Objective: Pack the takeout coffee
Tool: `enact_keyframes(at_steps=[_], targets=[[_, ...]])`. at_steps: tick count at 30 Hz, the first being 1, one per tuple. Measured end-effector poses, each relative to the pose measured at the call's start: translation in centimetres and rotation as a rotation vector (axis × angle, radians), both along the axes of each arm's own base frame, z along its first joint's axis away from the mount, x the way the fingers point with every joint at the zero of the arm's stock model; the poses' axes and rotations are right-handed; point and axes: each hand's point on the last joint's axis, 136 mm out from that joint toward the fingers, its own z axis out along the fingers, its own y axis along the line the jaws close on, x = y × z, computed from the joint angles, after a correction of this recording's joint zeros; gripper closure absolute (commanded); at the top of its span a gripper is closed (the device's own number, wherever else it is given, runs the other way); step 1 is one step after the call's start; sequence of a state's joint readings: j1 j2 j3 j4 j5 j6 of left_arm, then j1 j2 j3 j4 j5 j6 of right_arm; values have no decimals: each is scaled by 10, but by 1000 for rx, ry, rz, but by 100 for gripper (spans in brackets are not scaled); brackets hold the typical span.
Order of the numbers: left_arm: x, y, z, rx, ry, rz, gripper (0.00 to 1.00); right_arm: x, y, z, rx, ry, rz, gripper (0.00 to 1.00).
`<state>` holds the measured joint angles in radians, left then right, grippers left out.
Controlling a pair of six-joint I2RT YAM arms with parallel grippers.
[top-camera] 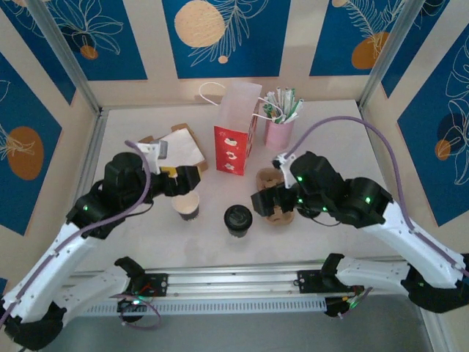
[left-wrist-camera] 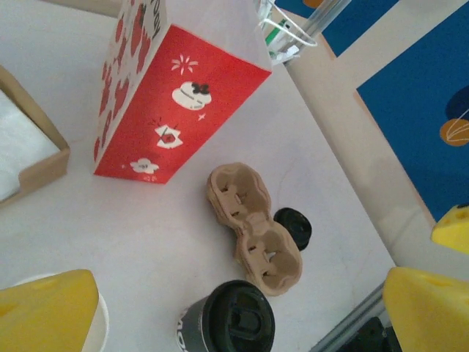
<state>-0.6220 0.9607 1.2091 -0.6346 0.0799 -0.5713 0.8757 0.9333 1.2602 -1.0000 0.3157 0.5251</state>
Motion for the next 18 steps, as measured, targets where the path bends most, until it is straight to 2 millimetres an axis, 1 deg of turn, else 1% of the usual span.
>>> enact_keyframes(at_steps=[1,3,5,7,8,10,13,14,15,18], targets=[[8,-4,6,17,-5,-2,0,4,-6,-5,-5,9,-32,1],[25,-15,12,53,-5,-9,0,14,-18,-16,-19,36,-104,1],[39,-24,15,87,-6,-17,0,27,-33,-29,-41,72,-190,1],[59,-32,14,130,5,-16,0,37,-48,-44,-68,116,-273,1],[68,-36,14,144,10,-16,1,40,-55,-50,-77,134,-308,1],[89,-43,16,166,20,-14,6,42,-66,-61,-96,163,-357,1],[122,-56,13,199,36,-16,19,41,-79,-79,-120,211,-413,1],[131,-60,11,207,40,-17,25,41,-81,-82,-123,220,-422,1],[141,-64,6,219,53,-21,33,40,-82,-87,-126,233,-430,1],[166,-73,-11,251,101,-22,48,40,-84,-90,-108,243,-442,1]])
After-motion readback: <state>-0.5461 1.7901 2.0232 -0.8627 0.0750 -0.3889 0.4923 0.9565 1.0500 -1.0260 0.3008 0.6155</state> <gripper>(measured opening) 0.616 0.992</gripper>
